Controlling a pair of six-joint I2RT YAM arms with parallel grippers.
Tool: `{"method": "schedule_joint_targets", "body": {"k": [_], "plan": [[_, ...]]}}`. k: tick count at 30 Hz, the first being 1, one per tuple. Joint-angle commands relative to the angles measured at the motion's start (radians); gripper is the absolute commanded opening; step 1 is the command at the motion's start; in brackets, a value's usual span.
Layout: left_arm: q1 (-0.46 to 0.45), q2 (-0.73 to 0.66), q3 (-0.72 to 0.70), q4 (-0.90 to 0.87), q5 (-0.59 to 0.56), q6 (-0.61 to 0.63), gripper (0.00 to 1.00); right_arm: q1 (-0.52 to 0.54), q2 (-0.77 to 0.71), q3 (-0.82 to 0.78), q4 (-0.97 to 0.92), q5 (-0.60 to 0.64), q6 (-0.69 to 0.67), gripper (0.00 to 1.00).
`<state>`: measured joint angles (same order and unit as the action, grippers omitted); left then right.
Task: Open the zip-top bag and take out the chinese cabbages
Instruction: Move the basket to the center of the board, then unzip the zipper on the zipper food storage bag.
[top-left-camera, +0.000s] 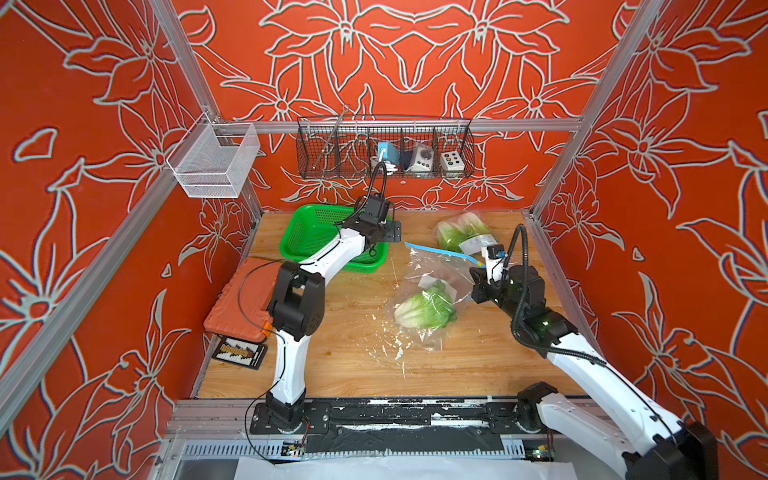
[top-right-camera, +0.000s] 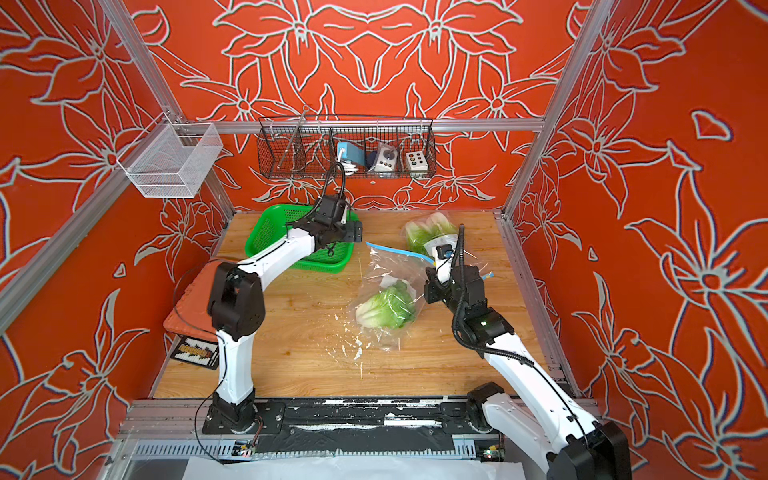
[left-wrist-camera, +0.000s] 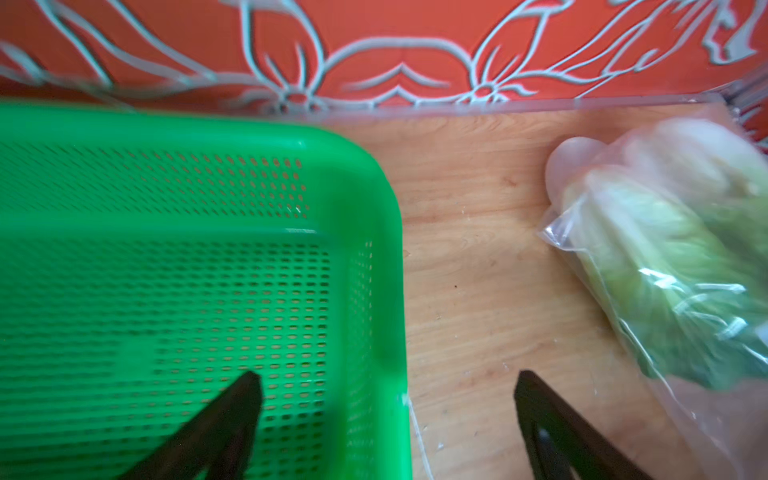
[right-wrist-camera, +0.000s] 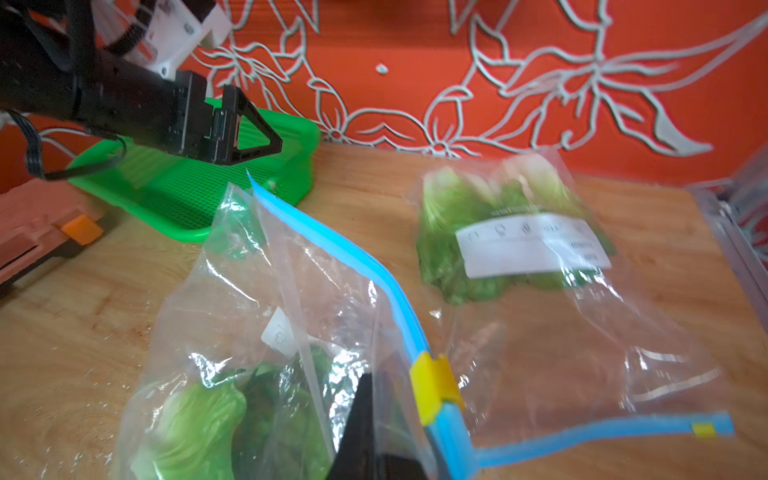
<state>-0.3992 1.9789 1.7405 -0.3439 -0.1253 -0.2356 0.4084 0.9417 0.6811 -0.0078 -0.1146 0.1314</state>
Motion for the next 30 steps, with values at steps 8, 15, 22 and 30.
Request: {"method": "schedule_joint_targets", "body": {"k": [8, 15, 22, 30], "plan": [[0.019, -0.319, -0.134, -0.011, -0.09, 0.074, 0.99, -0.002, 0.25, 0.294, 0.055, -0.578, -0.197, 0.0], [0.017, -0.561, -0.335, 0.127, 0.232, 0.193, 0.99, -0.002, 0.256, 0.255, 0.1, -0.675, -0.223, 0.0], [-0.057, -0.669, -0.448, 0.237, 0.666, 0.373, 0.97, -0.002, 0.243, 0.258, 0.08, -0.748, -0.218, 0.0], [-0.15, -0.661, -0.454, 0.203, 0.796, 0.562, 0.79, 0.006, 0.231, 0.262, 0.039, -0.833, -0.227, 0.0]]}}
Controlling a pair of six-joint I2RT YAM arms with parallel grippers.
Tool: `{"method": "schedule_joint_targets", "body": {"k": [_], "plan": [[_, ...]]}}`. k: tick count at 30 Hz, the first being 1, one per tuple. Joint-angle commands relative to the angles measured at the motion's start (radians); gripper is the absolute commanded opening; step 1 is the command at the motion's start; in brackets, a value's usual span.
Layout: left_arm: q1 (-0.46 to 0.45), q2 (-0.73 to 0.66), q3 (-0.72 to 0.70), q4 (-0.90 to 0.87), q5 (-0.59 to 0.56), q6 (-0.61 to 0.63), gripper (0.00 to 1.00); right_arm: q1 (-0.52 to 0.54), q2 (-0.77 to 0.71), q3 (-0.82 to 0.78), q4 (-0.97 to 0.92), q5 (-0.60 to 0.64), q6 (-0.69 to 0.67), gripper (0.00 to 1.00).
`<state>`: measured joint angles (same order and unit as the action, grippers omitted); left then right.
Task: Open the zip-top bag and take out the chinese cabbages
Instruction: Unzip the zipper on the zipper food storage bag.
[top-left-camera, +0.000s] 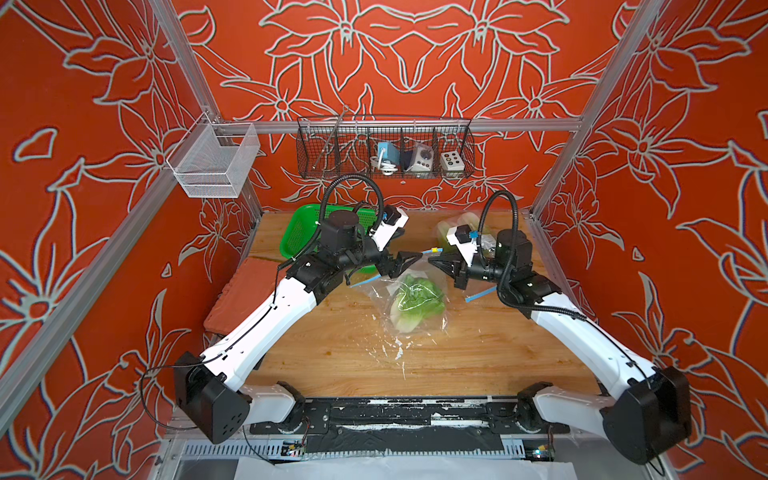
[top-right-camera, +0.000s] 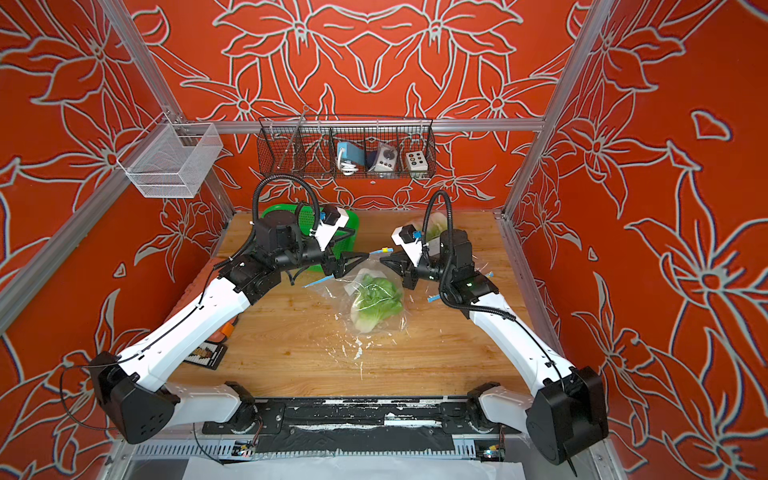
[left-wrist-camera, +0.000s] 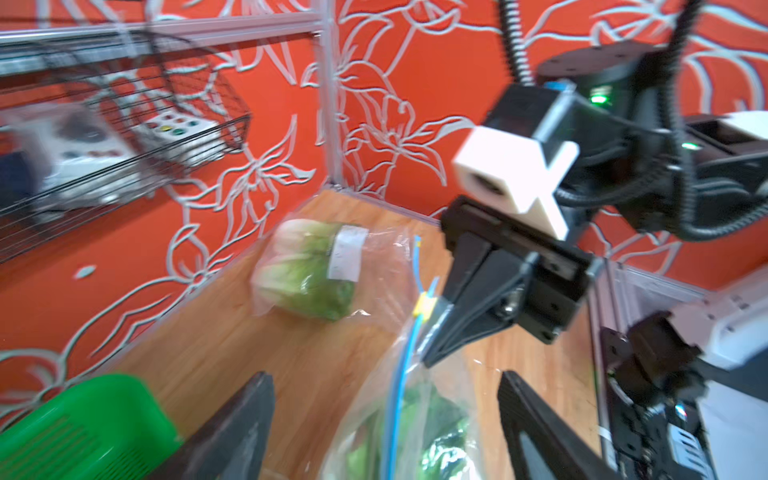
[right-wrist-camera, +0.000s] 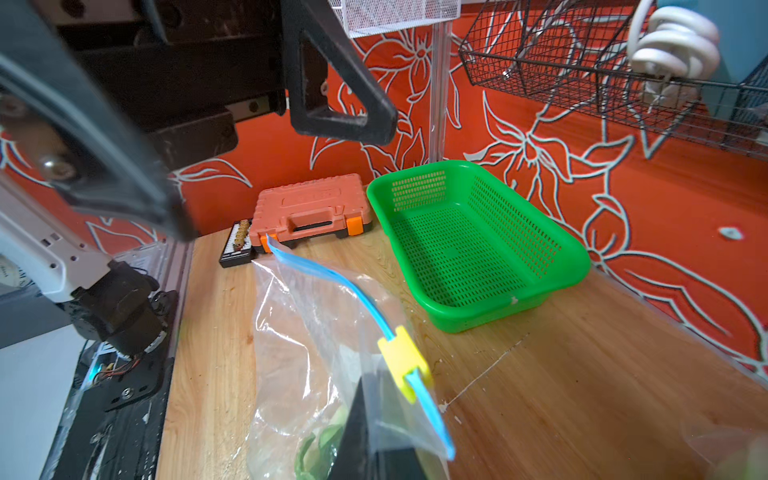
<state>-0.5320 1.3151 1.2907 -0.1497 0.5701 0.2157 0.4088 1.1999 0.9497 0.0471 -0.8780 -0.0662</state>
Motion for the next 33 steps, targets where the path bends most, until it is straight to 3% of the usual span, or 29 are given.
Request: {"method": "schedule_joint_targets", "body": {"k": [1, 3, 15, 19, 22, 26, 33], "plan": [[-0.025, 0.001, -0.009, 0.022, 0.108, 0.134, 0.75, 0.006, -0.028, -0.004, -0.026, -0.086, -0.034, 0.0], [-0.03, 0.002, -0.016, 0.042, 0.122, 0.145, 0.69, 0.01, -0.028, 0.006, -0.058, -0.109, -0.05, 0.0], [-0.038, 0.117, 0.064, -0.018, 0.145, 0.13, 0.62, 0.012, -0.039, 0.014, -0.098, -0.085, -0.07, 0.0], [-0.039, 0.14, 0.079, -0.004, 0.146, 0.118, 0.47, 0.011, -0.035, 0.016, -0.095, -0.102, -0.065, 0.0], [-0.044, 0.16, 0.098, -0.018, 0.156, 0.126, 0.45, 0.012, -0.036, 0.017, -0.096, -0.101, -0.065, 0.0], [-0.051, 0.182, 0.118, -0.059, 0.17, 0.142, 0.34, 0.011, -0.04, 0.017, -0.093, -0.087, -0.061, 0.0], [-0.052, 0.176, 0.117, -0.134, 0.122, 0.159, 0.56, 0.012, -0.057, 0.002, -0.075, 0.009, -0.03, 0.0]]}}
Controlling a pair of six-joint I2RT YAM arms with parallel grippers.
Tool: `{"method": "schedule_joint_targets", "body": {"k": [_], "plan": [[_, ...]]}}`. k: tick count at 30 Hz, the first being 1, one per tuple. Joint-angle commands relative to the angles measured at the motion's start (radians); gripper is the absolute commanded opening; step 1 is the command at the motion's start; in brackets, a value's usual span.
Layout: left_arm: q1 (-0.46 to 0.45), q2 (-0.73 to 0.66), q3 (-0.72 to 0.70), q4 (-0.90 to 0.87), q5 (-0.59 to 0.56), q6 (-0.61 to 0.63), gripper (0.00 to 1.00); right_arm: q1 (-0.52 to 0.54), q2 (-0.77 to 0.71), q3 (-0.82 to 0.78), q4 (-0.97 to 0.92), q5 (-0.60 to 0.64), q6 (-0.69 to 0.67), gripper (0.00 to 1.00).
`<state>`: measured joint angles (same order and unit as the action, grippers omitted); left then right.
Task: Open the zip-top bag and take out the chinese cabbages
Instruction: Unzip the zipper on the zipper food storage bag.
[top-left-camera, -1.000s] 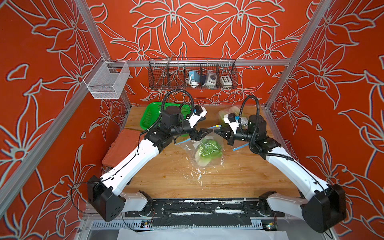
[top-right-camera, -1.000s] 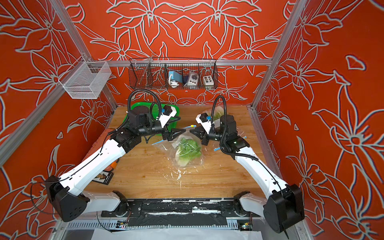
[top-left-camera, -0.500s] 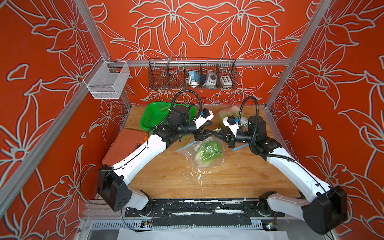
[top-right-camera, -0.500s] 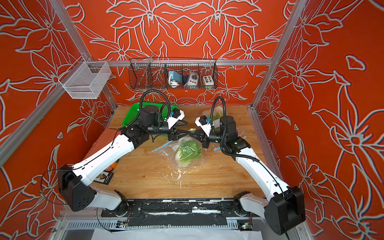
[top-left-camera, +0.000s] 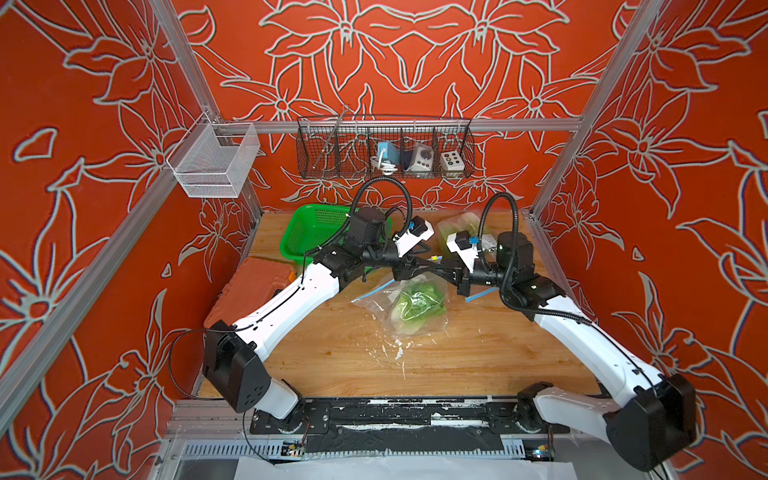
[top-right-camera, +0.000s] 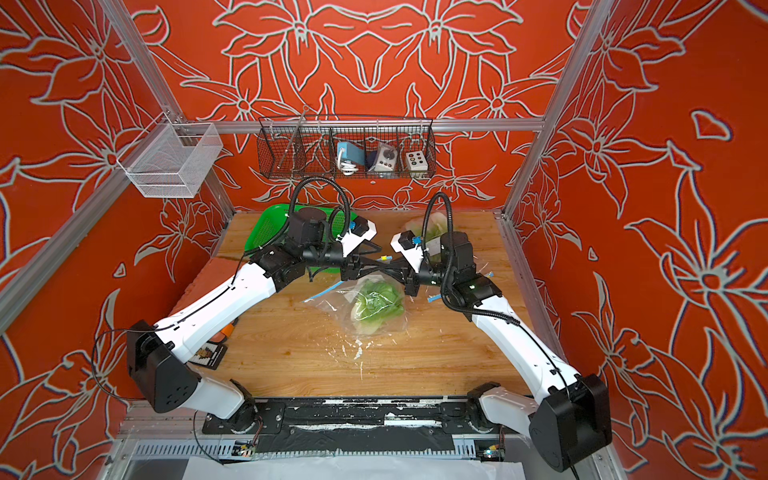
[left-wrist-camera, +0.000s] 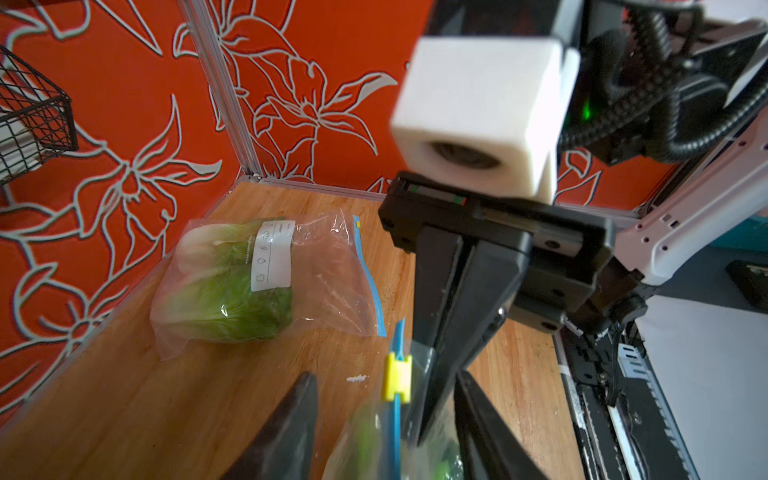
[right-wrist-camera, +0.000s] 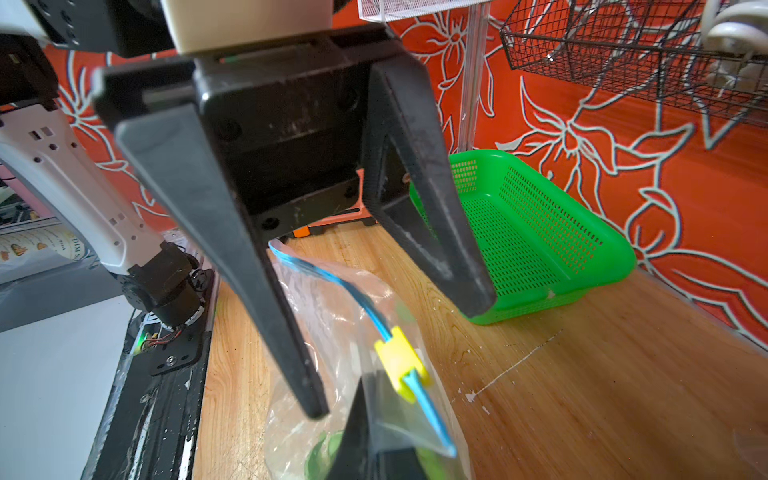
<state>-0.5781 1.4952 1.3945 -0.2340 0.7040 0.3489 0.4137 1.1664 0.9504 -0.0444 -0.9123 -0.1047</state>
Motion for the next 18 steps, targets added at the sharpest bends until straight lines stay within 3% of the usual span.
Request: {"method": "schedule_joint_targets", "body": {"k": [1, 7, 14, 15, 18], "plan": [[-0.006, -0.005, 0.012, -0.063, -0.023, 0.028, 0.56, 0.007, -0.026, -0.001, 0.017, 0.049, 0.006, 0.0], [0.007, 0.001, 0.001, -0.117, -0.053, 0.022, 0.48, 0.007, -0.028, -0.009, 0.032, 0.037, 0.007, 0.0], [0.04, -0.009, -0.001, -0.125, -0.029, 0.015, 0.1, 0.006, -0.029, -0.012, 0.025, 0.031, -0.003, 0.0], [0.043, -0.014, -0.005, -0.122, -0.021, 0.018, 0.04, 0.007, -0.031, -0.012, 0.021, 0.028, -0.005, 0.02], [0.049, -0.022, -0.014, -0.114, -0.008, 0.025, 0.0, 0.007, -0.036, -0.009, 0.03, 0.029, 0.01, 0.24]]}}
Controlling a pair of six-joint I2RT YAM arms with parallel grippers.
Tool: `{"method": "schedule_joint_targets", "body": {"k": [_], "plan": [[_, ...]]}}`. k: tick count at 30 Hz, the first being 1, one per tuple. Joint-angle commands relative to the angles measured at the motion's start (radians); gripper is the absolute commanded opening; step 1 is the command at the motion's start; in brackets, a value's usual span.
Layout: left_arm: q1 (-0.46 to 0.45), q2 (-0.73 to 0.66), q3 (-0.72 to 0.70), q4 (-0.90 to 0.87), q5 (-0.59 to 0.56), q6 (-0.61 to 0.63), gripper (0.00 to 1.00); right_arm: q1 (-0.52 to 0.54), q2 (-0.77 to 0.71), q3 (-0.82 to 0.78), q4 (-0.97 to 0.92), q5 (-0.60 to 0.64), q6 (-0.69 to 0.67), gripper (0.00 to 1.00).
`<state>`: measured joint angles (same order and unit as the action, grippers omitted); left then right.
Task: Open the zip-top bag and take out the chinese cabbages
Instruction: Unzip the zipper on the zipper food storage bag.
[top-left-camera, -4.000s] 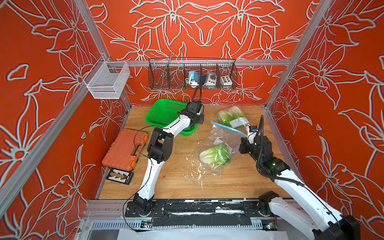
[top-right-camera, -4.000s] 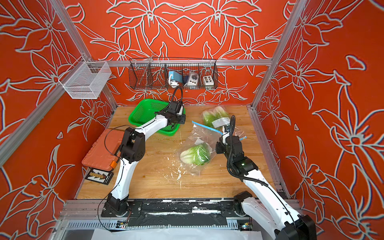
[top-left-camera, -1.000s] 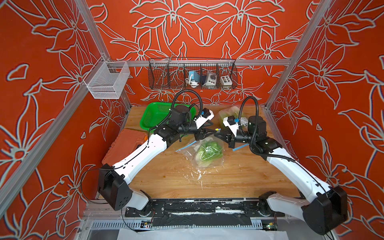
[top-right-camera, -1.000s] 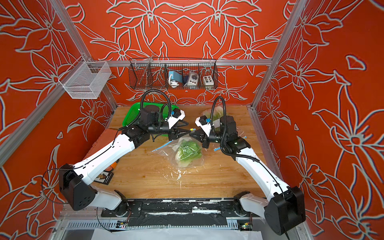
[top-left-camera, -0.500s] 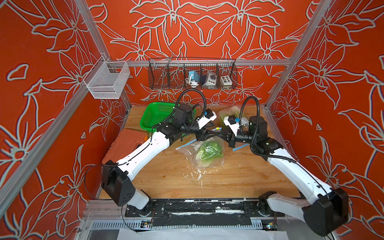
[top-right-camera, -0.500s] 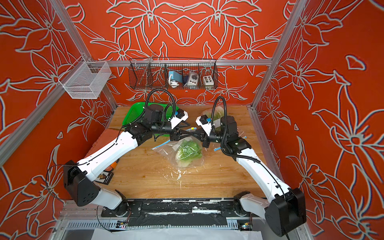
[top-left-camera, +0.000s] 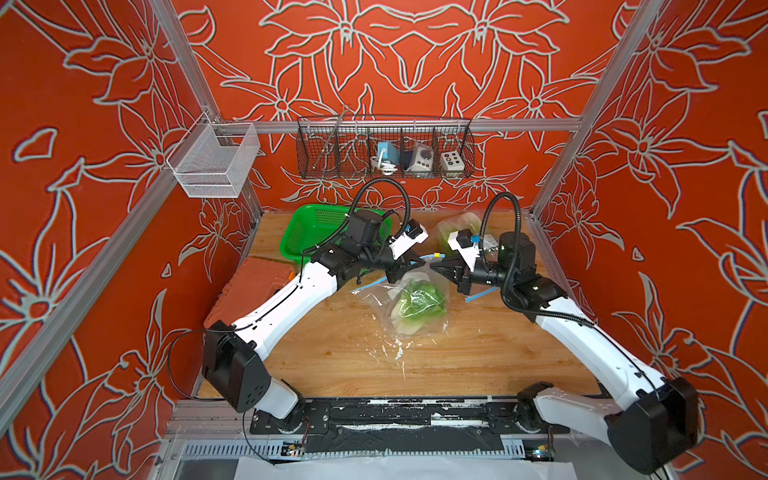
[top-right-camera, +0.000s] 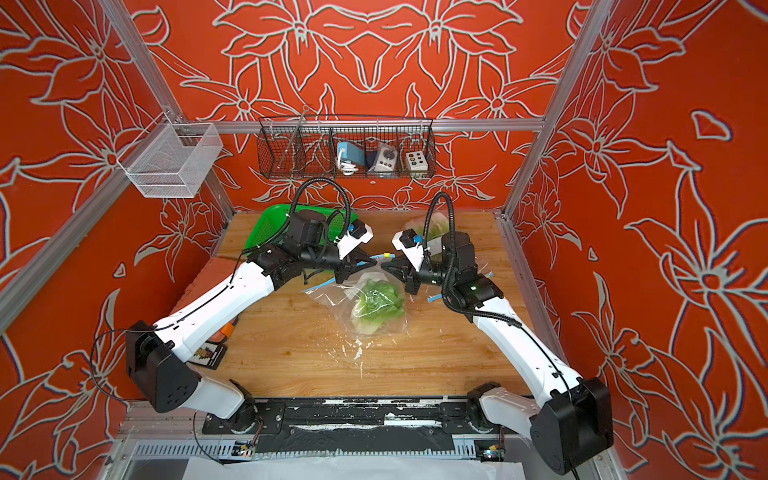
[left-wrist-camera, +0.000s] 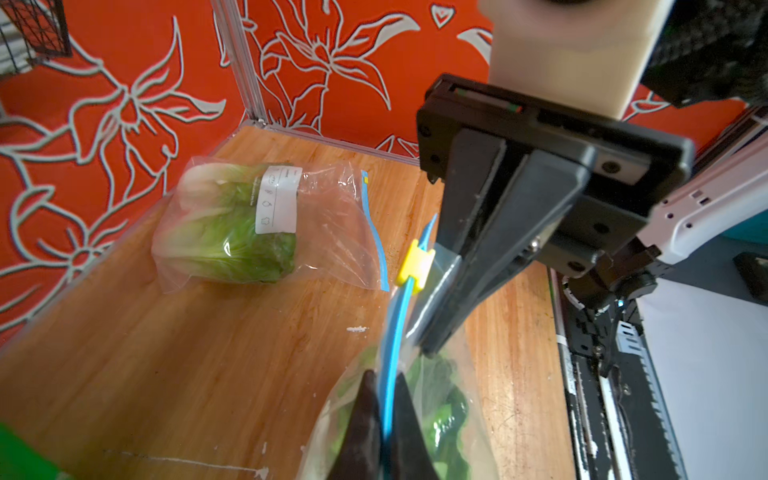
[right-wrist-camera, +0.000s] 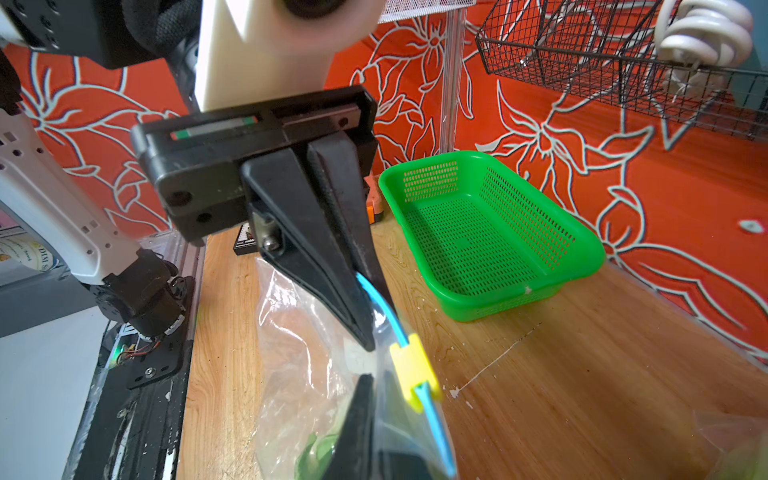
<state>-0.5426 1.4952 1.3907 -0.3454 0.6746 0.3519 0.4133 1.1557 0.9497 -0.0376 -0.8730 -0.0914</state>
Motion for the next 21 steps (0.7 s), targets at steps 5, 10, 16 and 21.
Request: {"method": "schedule_joint_targets", "body": {"k": [5, 10, 16, 21], "plan": [[0.023, -0.035, -0.017, 0.018, 0.043, 0.018, 0.0, 0.005, -0.021, 0.007, 0.03, -0.009, 0.047, 0.37], [0.025, -0.042, -0.02, 0.02, 0.078, 0.027, 0.0, 0.005, -0.012, 0.022, 0.075, 0.01, 0.11, 0.37], [0.025, -0.052, -0.024, 0.025, 0.085, 0.032, 0.0, 0.005, 0.022, 0.064, 0.063, 0.048, 0.173, 0.37], [0.027, -0.055, -0.025, 0.022, 0.08, 0.035, 0.0, 0.005, 0.017, 0.063, 0.061, 0.014, 0.159, 0.12]]}}
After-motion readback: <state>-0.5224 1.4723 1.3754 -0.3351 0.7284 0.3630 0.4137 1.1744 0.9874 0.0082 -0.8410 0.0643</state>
